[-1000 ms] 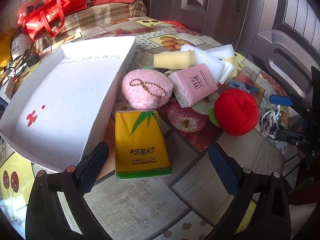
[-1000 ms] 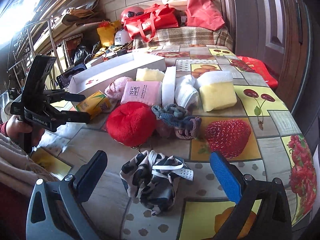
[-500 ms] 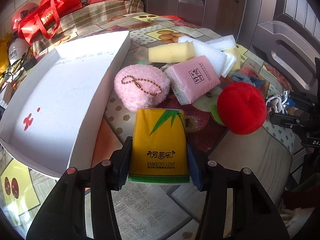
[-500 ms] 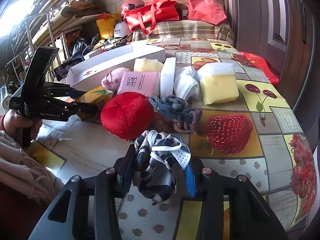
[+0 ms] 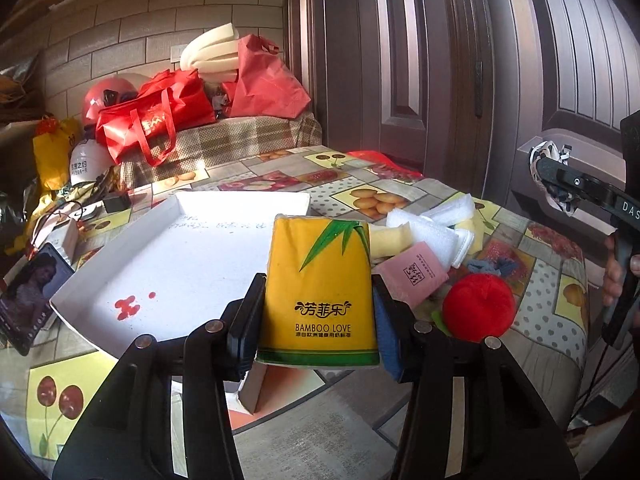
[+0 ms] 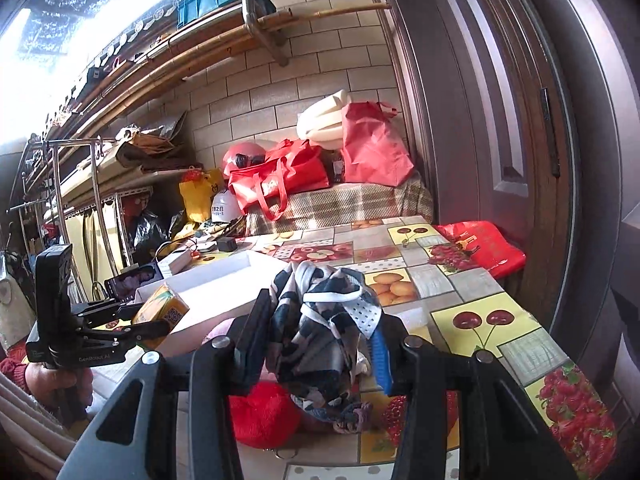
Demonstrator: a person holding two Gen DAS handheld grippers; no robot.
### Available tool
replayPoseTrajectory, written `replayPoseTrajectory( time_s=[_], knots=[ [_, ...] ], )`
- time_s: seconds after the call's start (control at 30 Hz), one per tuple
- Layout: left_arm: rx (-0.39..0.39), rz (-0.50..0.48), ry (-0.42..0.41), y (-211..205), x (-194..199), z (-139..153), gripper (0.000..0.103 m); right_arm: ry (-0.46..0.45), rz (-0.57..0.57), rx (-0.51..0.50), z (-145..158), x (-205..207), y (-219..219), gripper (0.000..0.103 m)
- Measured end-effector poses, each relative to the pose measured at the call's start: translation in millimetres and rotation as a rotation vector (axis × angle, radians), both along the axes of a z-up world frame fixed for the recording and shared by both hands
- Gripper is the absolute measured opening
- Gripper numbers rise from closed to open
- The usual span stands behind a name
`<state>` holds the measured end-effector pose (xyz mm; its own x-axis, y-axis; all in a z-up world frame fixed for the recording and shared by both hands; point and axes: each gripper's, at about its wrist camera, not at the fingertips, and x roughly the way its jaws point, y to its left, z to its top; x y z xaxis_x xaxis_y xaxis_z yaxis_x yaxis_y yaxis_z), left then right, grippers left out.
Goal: Organize soft objects
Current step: 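Carry the tissue pack and patterned cloth into the white tray and open both tools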
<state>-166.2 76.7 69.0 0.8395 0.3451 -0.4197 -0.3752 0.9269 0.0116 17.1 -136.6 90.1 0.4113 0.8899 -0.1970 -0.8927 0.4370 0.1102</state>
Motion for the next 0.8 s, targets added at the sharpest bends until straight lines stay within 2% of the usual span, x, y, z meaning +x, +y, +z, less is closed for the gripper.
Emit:
replayPoseTrajectory(
  time_s=[0.17,0.27,0.37,0.43,0.63,0.8],
  knots=[
    [0.017,0.116,-0.062,21.7,-20.1,3.8,0.049,0.012,-0.037,0.009,-15.1,2.7,24.8,0.043],
    [-0.009,0.162,-0.080,36.1,-29.5,2.3,0.049,0.036,-0.025,0.015,-19.4,-1.3,30.3,0.043],
    [-0.040,0.193,-0.073,46.9,-32.2,-1.7,0.049,0.024,-0.005,0.029,-17.9,-10.5,33.6,0.043],
    [-0.039,0.202,-0.070,50.8,-32.2,-3.2,0.049,0.023,0.019,0.027,-17.7,-16.1,40.4,0.043],
    [0.029,0.219,-0.060,56.0,-30.1,-5.0,0.049,0.000,0.125,0.005,-16.5,-36.7,70.3,0.043],
    [0.018,0.255,-0.071,77.1,-30.8,-7.5,0.049,-0.042,0.203,-0.019,-16.1,-56.0,96.3,0.043]
  ],
)
